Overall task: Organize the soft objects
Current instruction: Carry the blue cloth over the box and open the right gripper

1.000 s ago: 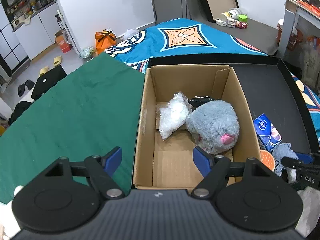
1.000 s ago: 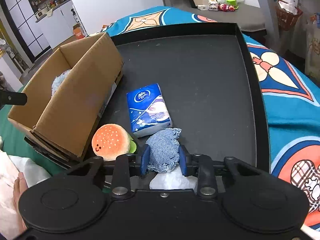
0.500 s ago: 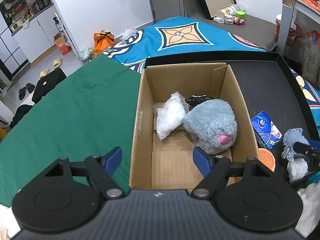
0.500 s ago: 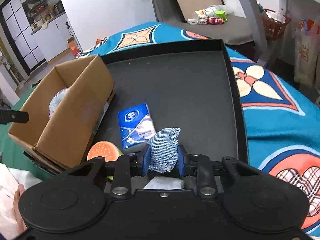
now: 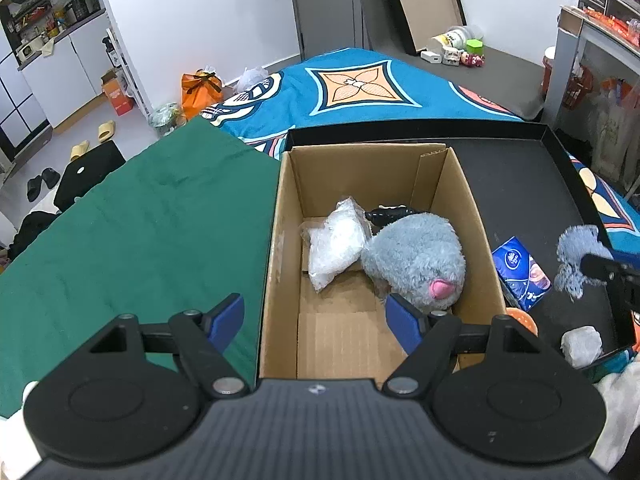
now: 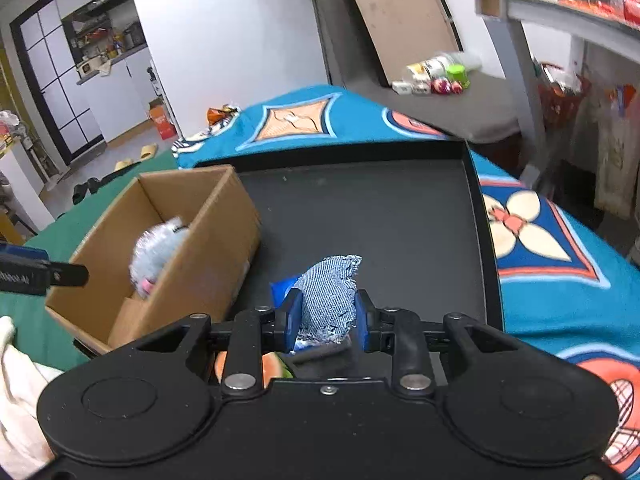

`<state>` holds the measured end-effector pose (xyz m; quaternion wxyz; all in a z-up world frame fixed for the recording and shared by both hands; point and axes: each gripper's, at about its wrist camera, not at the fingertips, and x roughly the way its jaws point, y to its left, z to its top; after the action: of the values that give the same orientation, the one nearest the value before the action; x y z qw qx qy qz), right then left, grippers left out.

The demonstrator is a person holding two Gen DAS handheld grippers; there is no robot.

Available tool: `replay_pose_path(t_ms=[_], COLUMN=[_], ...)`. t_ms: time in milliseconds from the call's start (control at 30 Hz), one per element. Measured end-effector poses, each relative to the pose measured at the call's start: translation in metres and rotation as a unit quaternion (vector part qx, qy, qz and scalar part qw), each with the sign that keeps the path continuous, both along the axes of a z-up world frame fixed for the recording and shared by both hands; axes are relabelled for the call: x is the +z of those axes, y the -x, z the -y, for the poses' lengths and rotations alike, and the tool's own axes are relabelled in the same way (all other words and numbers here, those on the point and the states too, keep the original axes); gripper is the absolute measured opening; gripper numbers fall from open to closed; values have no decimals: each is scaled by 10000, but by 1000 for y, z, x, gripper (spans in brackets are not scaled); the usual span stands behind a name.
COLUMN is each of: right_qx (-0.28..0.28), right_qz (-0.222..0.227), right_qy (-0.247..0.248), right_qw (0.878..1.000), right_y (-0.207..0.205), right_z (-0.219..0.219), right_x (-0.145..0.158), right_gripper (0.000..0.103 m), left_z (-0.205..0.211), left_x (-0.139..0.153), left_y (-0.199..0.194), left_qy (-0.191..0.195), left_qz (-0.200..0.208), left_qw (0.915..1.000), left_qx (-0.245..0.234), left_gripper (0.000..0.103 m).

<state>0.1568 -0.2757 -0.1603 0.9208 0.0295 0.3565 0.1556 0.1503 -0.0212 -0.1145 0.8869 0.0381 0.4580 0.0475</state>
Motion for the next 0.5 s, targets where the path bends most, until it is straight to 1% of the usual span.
replay_pose_path(t_ms=[133, 367, 467, 500], right_qx=[44, 239, 395, 441], right_qz=[136, 364, 447, 475], right_qy=[-1, 12, 27, 19], right_qw=[9999, 9991, 9982, 9979], right_y=[-2, -4, -3, -3], right_z=[-10, -34, -48, -53], right_x=[13, 34, 41, 42], right_gripper=[27, 27, 27, 27], left_z=[-5, -14, -17, -18], left_x=[1, 1, 0, 1], left_y=[2, 6, 9, 9], left_qy=[120, 285, 357, 394], left_qz=[3, 79, 136, 159], left_qw=[9999, 9996, 9992, 9991], left_qx=[4, 12, 68, 71], left_gripper=[76, 72, 63, 58])
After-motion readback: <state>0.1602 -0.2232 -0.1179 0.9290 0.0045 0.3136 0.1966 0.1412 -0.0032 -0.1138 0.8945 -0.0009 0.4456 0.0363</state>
